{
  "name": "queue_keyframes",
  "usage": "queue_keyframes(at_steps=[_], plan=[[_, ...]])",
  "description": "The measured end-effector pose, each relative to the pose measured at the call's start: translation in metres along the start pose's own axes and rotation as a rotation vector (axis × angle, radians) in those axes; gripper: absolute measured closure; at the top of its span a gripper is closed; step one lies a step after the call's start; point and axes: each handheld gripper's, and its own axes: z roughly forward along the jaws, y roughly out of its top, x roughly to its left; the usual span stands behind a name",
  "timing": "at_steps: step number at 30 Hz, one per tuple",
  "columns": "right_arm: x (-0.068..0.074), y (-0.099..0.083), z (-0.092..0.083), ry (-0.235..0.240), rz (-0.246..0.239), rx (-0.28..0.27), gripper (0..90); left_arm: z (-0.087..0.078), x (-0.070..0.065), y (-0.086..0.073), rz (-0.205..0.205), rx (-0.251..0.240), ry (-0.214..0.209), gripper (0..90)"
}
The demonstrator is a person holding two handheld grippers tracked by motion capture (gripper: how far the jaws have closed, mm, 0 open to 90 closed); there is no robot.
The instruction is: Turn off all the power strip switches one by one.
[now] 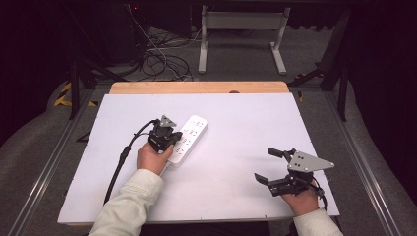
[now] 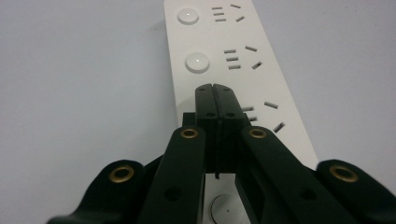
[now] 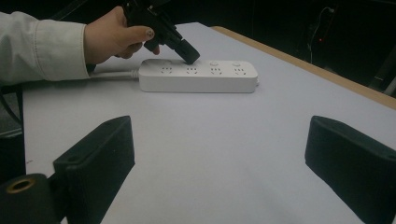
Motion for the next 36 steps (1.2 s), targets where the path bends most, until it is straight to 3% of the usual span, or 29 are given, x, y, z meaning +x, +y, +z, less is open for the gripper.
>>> queue_keyframes(at_steps=[15,19,28,31,36], plan=[[0.000,0.000,0.000,0.004,0.002,0.000,8.7,0.000,-0.003,0.001,0.028,0.008,0.024,90.0],[0.000,0.000,0.001,0.003,0.000,0.002,8.7,0.000,-0.001,0.001,0.007,0.007,0.003,90.0],[0.001,0.000,0.001,0.005,-0.003,0.003,8.7,0.000,0.001,0.001,0.013,0.013,0.005,90.0],[0.000,0.000,0.000,0.006,-0.002,0.001,8.7,-0.004,0.002,0.002,0.007,-0.002,-0.003,90.0],[-0.001,-0.001,0.001,0.003,0.002,0.009,8.6,-0.016,0.005,0.008,-0.018,-0.083,-0.031,90.0]])
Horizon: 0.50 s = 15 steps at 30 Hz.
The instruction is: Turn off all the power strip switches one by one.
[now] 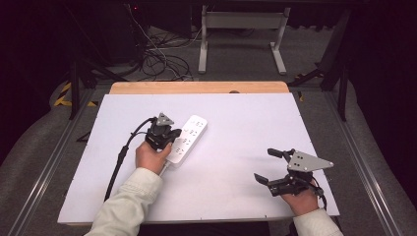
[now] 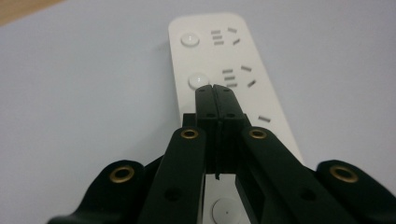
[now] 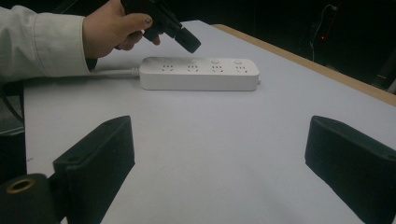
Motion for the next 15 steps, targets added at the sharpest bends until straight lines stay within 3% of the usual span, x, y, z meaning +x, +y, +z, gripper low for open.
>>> queue_keyframes(at_steps=[6,9,15], plan=[[0.001,0.000,0.000,-0.001,-0.004,-0.005,8.6,-0.003,0.001,0.005,0.015,-0.009,0.012,90.0],[0.001,0.000,0.000,0.002,-0.002,-0.005,8.6,-0.001,0.006,0.006,-0.017,-0.008,-0.016,90.0],[0.000,0.000,0.001,0.003,0.001,0.001,8.6,0.010,0.010,0.011,0.002,0.044,0.018,90.0]])
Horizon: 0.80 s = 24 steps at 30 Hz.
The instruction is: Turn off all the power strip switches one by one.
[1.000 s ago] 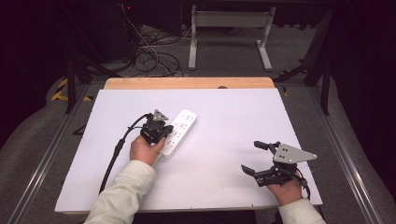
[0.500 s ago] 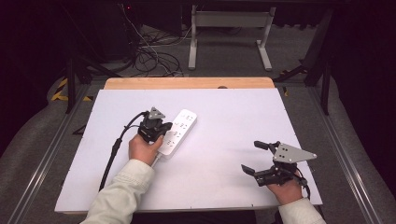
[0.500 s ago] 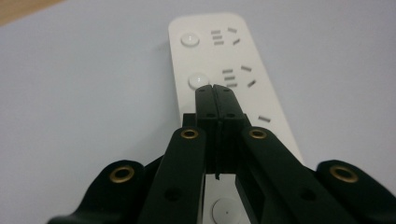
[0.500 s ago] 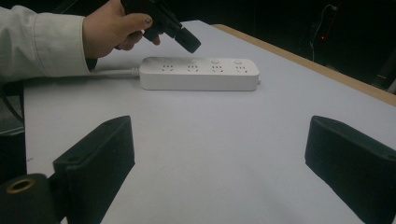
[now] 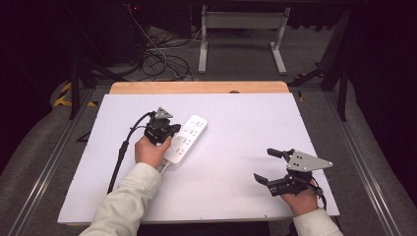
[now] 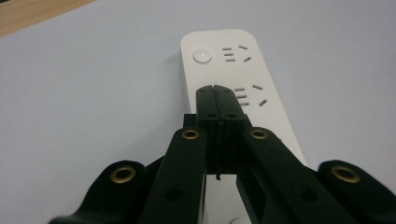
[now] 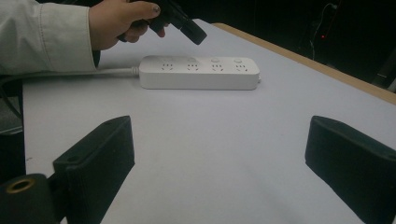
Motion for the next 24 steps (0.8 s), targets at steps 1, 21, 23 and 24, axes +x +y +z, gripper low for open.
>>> queue_keyframes(at_steps=[1,21,23,24], plan=[[0.000,0.000,0.000,0.000,-0.001,0.001,8.6,0.002,0.000,0.001,0.001,0.006,-0.011,90.0],[0.000,-0.001,0.001,0.005,0.003,0.007,8.6,0.032,-0.001,0.010,-0.005,0.030,-0.030,90.0],[0.000,0.000,0.000,0.005,-0.001,0.002,8.6,0.034,-0.001,0.011,0.000,0.034,-0.027,90.0],[0.000,0.000,0.000,0.004,-0.001,0.001,8.6,0.034,-0.002,0.011,-0.001,0.037,-0.025,90.0]])
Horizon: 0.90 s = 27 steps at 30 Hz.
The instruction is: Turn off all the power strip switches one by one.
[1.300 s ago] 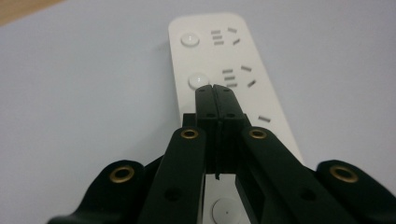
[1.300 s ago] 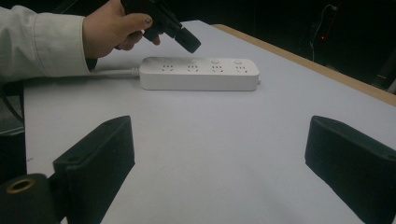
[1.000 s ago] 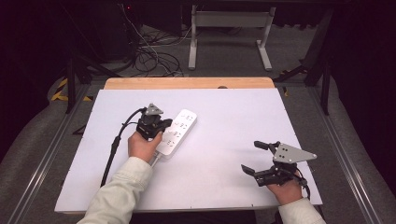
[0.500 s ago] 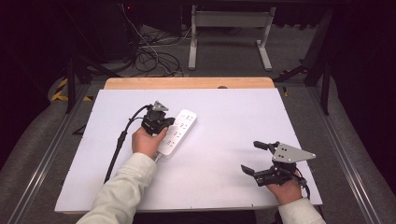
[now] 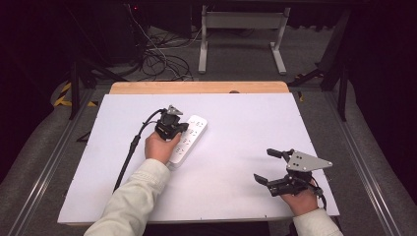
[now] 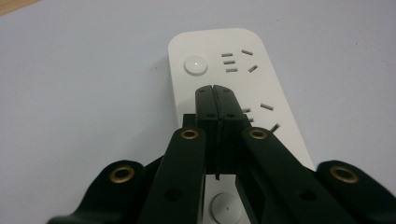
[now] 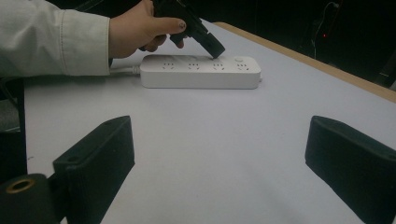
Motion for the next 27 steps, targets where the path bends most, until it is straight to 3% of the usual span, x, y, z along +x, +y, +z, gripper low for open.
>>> queue_keyframes(at_steps=[15,27], plan=[[0.0011,0.0004,-0.0001,0.005,0.002,0.002,8.6,0.0036,-0.0038,-0.0003,0.009,0.009,0.028,90.0],[0.0017,0.0004,0.0000,0.006,0.002,0.001,8.6,0.0040,-0.0077,-0.0004,0.048,0.009,0.060,90.0]])
